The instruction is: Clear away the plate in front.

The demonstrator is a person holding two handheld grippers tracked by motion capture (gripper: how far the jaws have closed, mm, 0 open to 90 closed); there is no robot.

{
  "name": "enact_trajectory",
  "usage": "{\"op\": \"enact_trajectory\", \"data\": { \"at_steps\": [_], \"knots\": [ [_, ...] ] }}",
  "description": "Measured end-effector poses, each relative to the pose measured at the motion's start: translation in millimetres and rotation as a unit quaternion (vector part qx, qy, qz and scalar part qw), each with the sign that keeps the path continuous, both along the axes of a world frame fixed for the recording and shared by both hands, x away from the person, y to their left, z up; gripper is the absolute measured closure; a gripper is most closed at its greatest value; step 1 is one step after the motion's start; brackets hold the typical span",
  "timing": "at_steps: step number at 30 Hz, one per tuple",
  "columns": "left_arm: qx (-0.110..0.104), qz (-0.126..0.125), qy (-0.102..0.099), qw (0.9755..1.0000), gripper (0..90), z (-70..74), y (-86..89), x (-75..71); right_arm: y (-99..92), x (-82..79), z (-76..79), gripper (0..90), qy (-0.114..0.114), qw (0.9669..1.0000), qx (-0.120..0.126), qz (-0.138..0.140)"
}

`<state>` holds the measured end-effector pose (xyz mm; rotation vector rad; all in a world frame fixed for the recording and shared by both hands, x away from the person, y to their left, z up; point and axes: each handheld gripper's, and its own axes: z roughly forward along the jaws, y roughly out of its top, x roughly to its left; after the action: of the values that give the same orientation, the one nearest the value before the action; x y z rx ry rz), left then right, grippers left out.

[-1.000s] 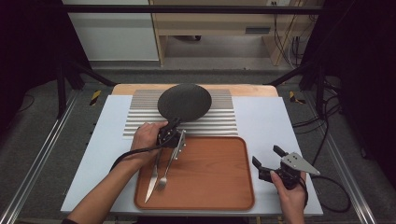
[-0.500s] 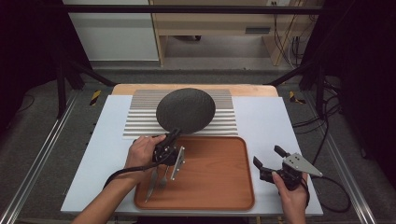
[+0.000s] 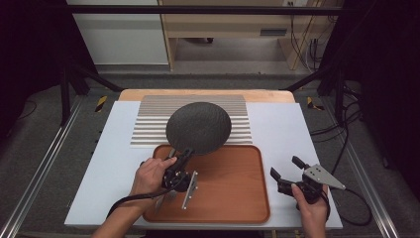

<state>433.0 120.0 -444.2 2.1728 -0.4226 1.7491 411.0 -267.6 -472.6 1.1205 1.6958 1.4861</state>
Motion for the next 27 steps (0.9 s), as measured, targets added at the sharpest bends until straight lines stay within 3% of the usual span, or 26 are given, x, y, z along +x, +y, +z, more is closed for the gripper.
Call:
{"op": "enact_trajectory", "data": {
  "at_steps": [10, 18, 22, 27],
  "knots": [
    [0.011, -0.010, 0.001, 0.9999, 85.5, -11.4, -0.9, -14.6, 0.9, 0.0, 0.2, 7.5, 0.000, 1.0000, -0.005, -0.002],
    [0.003, -0.010, 0.012, 0.9999, 85.6, -15.9, 1.5, -24.9, 1.9, 0.0, 0.8, 7.5, -0.001, 1.0000, -0.004, -0.001],
    [0.016, -0.009, 0.017, 0.9997, 85.7, -18.8, 1.2, -30.4, 3.0, -0.1, 1.0, 7.5, 0.000, 1.0000, -0.004, 0.001],
    [0.013, -0.013, 0.023, 0.9996, 85.8, -24.4, 0.7, -34.2, 4.2, 0.1, 1.2, 7.5, 0.001, 1.0000, -0.004, 0.002]
  ]
}}
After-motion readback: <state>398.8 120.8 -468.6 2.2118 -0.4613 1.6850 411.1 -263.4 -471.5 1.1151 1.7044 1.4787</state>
